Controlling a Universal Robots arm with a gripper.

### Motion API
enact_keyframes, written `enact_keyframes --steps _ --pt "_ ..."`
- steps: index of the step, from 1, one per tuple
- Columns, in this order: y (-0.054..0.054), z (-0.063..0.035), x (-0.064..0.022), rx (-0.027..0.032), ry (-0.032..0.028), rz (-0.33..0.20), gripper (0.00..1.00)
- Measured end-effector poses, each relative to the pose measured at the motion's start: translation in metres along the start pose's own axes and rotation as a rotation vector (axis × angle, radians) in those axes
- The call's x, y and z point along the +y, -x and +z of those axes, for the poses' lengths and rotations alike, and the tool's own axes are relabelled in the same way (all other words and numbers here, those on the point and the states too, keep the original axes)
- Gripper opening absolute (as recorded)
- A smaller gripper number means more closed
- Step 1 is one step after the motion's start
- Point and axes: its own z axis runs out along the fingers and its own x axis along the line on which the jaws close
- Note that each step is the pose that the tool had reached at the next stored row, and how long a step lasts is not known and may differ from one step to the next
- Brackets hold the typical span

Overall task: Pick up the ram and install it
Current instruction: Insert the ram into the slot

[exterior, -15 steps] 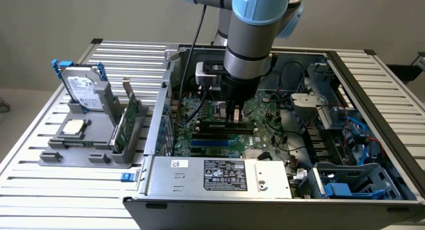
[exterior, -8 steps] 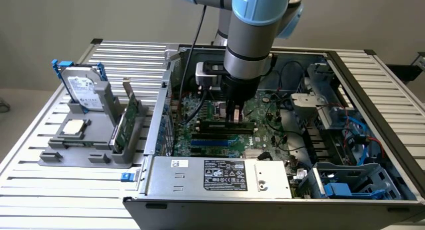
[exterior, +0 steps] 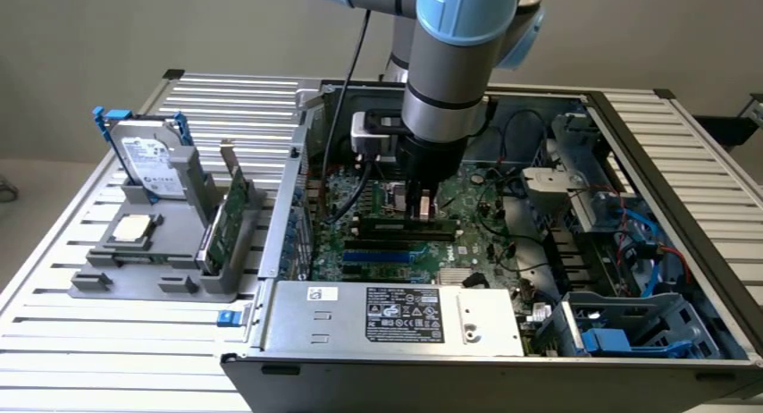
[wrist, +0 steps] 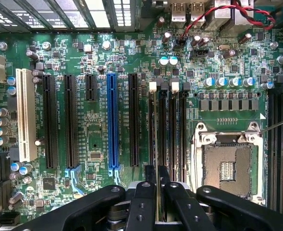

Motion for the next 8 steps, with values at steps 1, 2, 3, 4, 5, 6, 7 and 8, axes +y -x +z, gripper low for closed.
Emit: enact_keyframes --steps 1,2,3,4,5,6,7,8 --pt "0.0 0.0001 0.0 0.0012 -0.0001 0.0 0.14" --pt "0.0 0.0001 0.0 0.0017 -0.0001 0.0 0.14" --pt "0.0 0.0001 0.0 0.0021 -0.0001 0.0 0.14" --pt "0.0 0.0001 0.0 0.0027 -0.0001 0.0 0.14" --pt "0.0 0.0001 0.0 0.0036 -0.0002 0.0 0.14" --pt "0.0 0.0001 0.0 0.0046 -0.0001 0.0 0.14" --pt "0.0 0.0001 0.0 0.0056 -0.0002 0.0 0.14" --pt "0.0 0.0001 0.0 0.0066 -0.0002 0.0 0.14"
